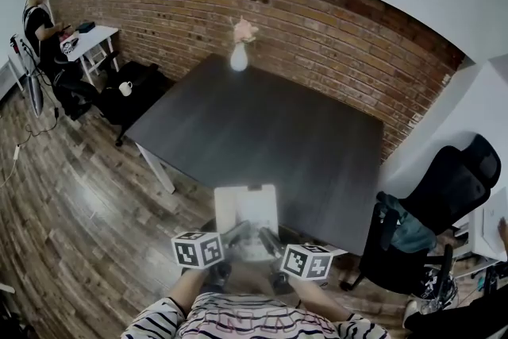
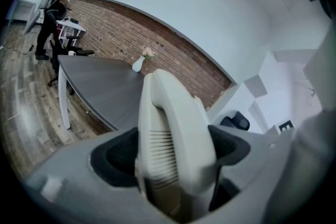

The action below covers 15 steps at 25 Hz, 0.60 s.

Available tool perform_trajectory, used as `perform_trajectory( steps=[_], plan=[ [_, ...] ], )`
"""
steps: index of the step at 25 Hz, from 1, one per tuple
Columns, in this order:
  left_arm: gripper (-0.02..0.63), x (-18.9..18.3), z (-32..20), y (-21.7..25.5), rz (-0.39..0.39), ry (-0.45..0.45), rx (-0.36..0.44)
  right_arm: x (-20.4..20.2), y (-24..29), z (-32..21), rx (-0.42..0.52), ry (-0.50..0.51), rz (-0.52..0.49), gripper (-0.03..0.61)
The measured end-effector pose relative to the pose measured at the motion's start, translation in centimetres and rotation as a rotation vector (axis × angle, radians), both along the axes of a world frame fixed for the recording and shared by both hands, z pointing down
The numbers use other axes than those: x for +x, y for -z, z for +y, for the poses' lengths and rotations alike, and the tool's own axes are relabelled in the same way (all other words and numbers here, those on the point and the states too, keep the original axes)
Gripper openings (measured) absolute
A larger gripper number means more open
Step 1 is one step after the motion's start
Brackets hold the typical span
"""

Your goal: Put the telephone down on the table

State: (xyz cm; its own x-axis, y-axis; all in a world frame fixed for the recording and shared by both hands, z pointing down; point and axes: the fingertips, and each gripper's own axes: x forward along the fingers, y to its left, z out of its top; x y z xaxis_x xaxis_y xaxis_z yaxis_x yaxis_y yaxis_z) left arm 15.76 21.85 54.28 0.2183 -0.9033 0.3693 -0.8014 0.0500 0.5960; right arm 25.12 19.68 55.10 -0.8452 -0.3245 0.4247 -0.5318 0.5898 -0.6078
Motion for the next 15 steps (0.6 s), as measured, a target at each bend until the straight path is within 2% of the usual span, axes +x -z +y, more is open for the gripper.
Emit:
perform_trajectory(
  steps=[11,15],
  plan=[
    [0.414,-16.0,-2.5,1.3,-0.019,-0.032,0.006,-15.9,1.1,-2.2,-0.005,-0.032,-0.029,0.219],
    [0.414,-20.6,-2.3,1.4,-0.031,-0.042,-0.006,-20.4,1.1,-2.0,-0.019,-0.044,-0.046,0.216]
  ],
)
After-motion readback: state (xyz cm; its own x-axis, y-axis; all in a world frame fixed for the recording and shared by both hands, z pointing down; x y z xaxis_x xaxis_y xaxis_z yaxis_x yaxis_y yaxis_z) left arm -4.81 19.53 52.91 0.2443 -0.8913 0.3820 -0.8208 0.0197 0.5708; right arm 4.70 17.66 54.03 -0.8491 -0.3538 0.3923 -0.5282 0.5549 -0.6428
